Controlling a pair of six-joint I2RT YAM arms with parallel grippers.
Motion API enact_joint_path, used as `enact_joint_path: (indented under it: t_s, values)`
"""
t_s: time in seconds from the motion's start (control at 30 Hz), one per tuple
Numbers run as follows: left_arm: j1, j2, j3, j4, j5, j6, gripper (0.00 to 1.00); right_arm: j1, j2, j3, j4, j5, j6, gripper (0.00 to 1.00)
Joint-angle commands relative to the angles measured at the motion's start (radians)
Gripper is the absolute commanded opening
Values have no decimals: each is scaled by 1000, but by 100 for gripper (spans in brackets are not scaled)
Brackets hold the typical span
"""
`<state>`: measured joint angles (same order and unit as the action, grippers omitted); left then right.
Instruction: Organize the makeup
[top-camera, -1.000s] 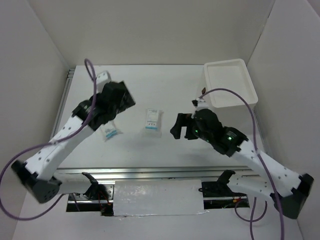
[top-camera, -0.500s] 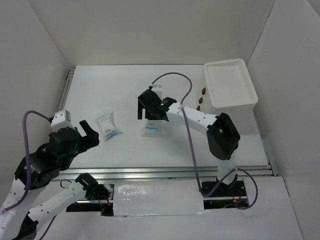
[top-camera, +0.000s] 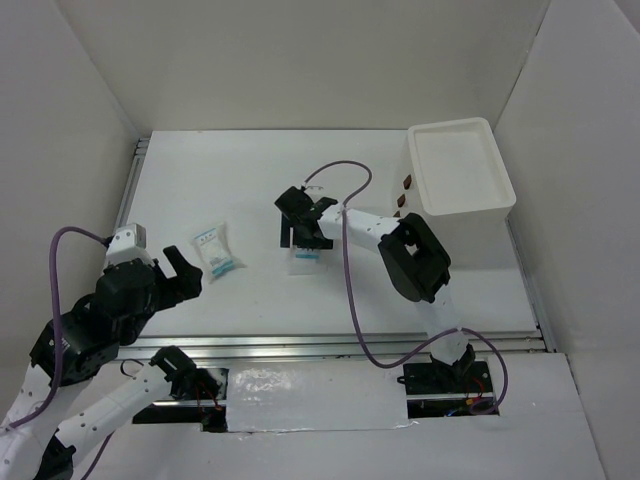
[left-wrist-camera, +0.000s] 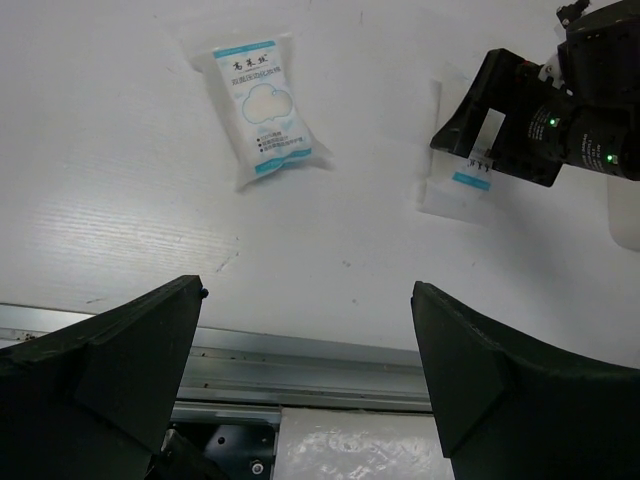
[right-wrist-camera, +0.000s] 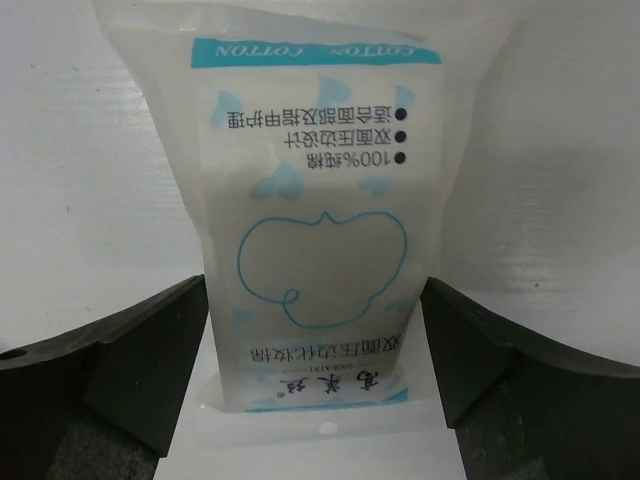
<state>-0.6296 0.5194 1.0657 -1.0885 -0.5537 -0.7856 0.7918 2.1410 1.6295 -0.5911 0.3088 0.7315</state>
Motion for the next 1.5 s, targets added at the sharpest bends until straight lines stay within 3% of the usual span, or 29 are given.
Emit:
enact_joint_path:
  t_s: [0.0,0.23,0.3,0.5,0.63,0.83,1.0,1.2,1.47]
  values:
    - [1,-9,-6,33,11,13,99,4,30,26,13,-16,5,93]
    - [-1,-39,-12,41,11,11,99,3,13,39,13,-30,-37,61]
    - [1,-39,-10,41,9,8,99,6,-10,32,11,-22,-49,57]
    - [1,-16,-12,38,8,6,99,6,-183,33,-57,60,-118,56]
    - [1,10,-7,32,11,5,100,-12,-275,212,-202,197,-175,57]
    - [1,-4,-10,30,6,0,99,-195,-394,394,-299,192,-176,59]
    - [1,-6,-10,36,11,5,99,-418,-486,406,-247,130,-71,60]
    - [-1,2,-10,36,12,8,99,-632,-520,398,-213,70,202,59]
    - [1,-2,-10,41,15,11,99,-750,-497,424,-283,101,554,58]
